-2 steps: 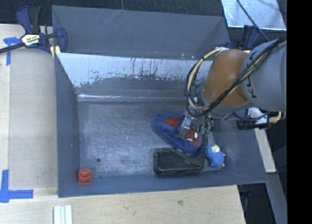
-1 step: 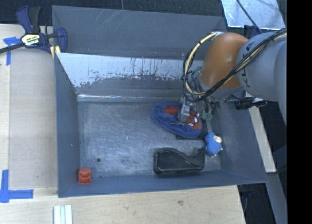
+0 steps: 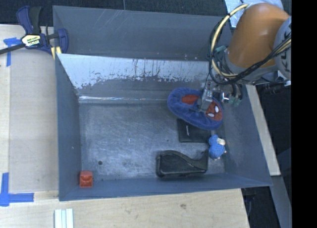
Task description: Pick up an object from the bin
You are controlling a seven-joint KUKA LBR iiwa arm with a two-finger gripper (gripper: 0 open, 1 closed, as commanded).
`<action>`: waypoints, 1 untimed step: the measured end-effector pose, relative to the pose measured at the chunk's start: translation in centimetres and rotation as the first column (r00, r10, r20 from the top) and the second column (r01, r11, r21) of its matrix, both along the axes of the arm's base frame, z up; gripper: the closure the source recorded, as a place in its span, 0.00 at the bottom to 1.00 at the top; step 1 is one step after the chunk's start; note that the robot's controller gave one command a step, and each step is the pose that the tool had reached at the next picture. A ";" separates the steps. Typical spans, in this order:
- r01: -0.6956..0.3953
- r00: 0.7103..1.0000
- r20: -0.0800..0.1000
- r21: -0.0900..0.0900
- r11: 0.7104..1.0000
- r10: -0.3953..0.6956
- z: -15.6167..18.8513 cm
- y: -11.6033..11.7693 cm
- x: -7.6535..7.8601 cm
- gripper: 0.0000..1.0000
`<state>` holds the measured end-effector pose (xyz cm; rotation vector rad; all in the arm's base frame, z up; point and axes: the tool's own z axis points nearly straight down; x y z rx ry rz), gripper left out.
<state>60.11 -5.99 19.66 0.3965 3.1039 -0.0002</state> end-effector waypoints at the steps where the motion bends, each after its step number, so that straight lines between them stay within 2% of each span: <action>1: -0.065 0.998 0.001 -0.002 0.998 0.065 10.8 -0.5 0.7 1.00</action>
Offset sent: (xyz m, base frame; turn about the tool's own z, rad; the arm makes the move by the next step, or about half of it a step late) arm 0.0042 -0.0043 0.1016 -0.0653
